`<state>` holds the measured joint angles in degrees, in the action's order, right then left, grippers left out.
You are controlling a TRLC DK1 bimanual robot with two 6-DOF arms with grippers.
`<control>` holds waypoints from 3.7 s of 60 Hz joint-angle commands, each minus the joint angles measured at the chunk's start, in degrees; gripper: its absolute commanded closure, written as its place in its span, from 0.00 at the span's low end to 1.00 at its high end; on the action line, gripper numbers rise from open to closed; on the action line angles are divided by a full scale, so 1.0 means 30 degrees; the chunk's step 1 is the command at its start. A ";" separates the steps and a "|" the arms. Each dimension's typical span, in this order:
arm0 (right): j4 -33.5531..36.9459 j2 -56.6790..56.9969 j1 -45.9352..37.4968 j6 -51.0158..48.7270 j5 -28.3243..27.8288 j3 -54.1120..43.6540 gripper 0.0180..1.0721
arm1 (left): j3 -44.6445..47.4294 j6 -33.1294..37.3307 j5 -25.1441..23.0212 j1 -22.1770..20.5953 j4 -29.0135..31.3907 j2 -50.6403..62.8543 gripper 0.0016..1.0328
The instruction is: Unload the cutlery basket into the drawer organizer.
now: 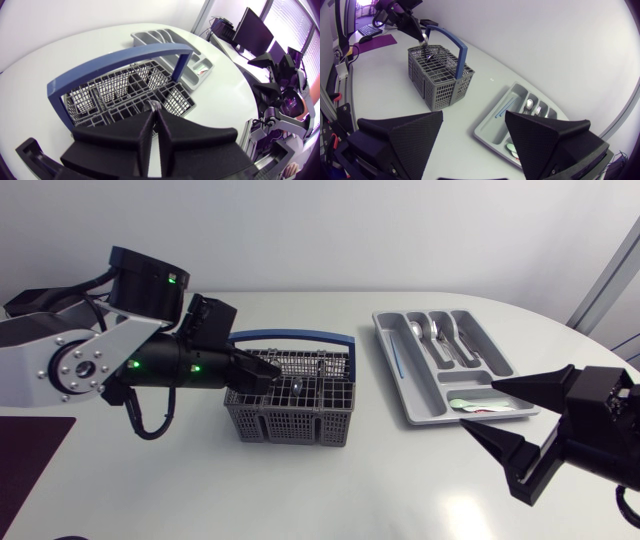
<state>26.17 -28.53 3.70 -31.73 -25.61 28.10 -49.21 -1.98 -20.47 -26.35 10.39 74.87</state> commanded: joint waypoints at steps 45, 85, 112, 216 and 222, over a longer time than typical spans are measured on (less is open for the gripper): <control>0.0152 0.1191 0.2369 -0.1407 -0.0137 0.0478 0.15 | -0.2141 0.1128 -0.6097 0.0697 0.3040 -0.3277 0.93; -0.0902 -0.4346 0.7525 -0.3224 -0.0137 0.2587 0.28 | -0.9378 1.3462 -1.0755 -0.3229 1.3264 0.2992 0.93; -0.1312 -0.5196 0.8667 -0.3253 -0.2363 0.3144 0.49 | -1.3743 1.7593 -1.2132 -0.3610 1.8567 0.7182 0.93; -0.1928 -0.7451 1.0044 -0.3224 -0.3916 0.3554 0.94 | -1.7083 2.1109 -1.3948 -0.2760 2.3723 0.8969 0.66; -0.1810 -0.7422 1.0044 -0.3253 -0.3887 0.3466 0.94 | -1.7288 2.1050 -1.4066 -0.2555 2.3752 0.8998 0.18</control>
<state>19.57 -50.61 33.06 -40.77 -36.29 38.59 -98.76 60.25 -61.12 -35.24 81.47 100.75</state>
